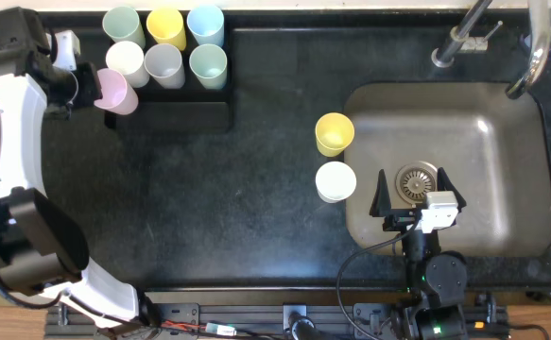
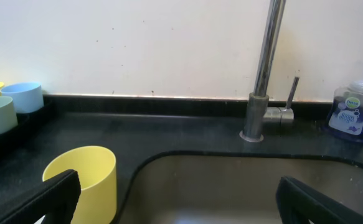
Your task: Store Cups
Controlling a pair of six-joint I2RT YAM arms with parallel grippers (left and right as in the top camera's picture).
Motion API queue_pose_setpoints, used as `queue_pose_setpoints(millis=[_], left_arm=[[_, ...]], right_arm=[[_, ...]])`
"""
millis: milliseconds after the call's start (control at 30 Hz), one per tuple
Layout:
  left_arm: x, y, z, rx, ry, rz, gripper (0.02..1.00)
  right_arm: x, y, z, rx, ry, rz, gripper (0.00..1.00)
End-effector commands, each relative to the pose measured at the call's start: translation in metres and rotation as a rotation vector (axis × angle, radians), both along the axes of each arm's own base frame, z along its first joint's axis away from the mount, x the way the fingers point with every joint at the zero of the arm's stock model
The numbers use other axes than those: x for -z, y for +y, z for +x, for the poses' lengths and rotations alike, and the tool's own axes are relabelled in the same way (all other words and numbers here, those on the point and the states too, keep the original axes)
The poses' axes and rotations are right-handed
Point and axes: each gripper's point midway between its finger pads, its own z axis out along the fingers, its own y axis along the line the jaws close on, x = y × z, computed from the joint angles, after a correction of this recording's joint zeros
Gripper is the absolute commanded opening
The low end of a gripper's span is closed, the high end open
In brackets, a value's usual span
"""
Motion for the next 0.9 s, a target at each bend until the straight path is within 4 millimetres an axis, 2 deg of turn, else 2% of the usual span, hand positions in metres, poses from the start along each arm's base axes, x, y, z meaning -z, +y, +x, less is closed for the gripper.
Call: queue_pose_setpoints(millis=[33, 433, 900], left_arm=[[0.009, 0.001, 0.004, 0.017, 0.004, -0.010, 0.036], [0.033, 0.002, 0.006, 0.017, 0.051, -0.025, 0.036], [0.040, 0.001, 0.005, 0.018, 0.071, -0.031, 0.042]], right_arm=[[0.003, -0.002, 0.000, 0.010, -0.002, 0.001, 0.998], [0.003, -0.002, 0.000, 0.010, -0.002, 0.001, 0.996], [0.003, -0.002, 0.000, 0.010, -0.003, 0.001, 0.998]])
